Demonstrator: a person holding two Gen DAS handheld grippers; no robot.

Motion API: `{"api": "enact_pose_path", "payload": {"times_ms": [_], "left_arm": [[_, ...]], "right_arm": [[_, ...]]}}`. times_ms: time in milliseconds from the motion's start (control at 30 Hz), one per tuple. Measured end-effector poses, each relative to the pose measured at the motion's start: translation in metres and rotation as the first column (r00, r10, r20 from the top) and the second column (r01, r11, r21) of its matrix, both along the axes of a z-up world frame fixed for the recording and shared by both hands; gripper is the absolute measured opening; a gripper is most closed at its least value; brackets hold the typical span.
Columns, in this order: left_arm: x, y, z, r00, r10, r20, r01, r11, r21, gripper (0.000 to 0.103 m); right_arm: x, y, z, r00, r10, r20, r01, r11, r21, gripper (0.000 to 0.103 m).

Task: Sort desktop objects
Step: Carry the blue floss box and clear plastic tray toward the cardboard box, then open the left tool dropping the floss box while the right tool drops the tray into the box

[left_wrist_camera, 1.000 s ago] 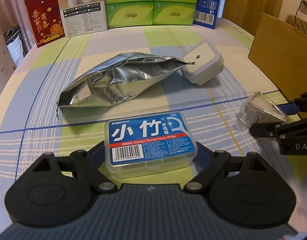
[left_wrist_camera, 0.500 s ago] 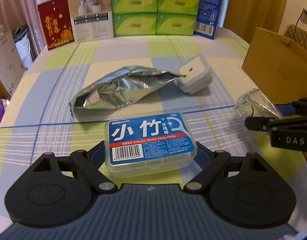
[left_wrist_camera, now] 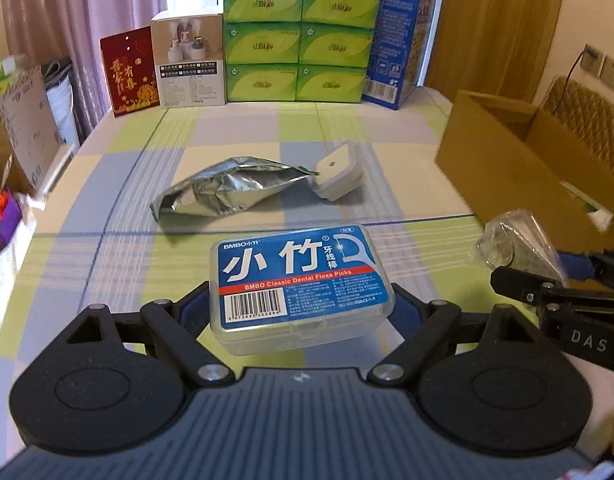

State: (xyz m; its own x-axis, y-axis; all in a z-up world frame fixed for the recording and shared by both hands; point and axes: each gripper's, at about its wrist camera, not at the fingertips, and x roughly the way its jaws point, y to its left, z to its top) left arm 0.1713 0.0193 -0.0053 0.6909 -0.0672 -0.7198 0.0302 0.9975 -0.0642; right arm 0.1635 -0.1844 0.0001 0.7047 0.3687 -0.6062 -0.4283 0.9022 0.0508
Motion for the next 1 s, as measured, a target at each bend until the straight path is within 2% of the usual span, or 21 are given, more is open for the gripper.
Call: {"api": "enact_pose_path", "payload": {"times_ms": [200,400,667,1000], "left_arm": [[-0.034,-0.016,0.024,1.000,-0.003,0.023,0.003,1.000,-0.011,0.086],[-0.063,-0.035,0.052,0.998,-0.011,0.066,0.013,0.999,-0.037,0.086],[-0.080,-0.092,0.084,0.983,-0.125,0.132,0.129,0.991,-0.024,0.086],[-0.076,-0.161,0.094,0.955,-0.253,0.153,0.259,0.966,-0.015,0.086]], "right_arm": [[-0.025,-0.007,0.035,0.998,0.012,0.060,-0.012,1.000,-0.008,0.050],[-0.043,-0.038,0.068,0.994,-0.049,0.095,0.049,0.999,0.004,0.050],[-0.052,-0.094,0.094,0.985,-0.141,0.096,0.143,0.990,-0.012,0.050],[-0.060,-0.151,0.107,0.970,-0.218,0.109,0.221,0.975,-0.025,0.050]]}}
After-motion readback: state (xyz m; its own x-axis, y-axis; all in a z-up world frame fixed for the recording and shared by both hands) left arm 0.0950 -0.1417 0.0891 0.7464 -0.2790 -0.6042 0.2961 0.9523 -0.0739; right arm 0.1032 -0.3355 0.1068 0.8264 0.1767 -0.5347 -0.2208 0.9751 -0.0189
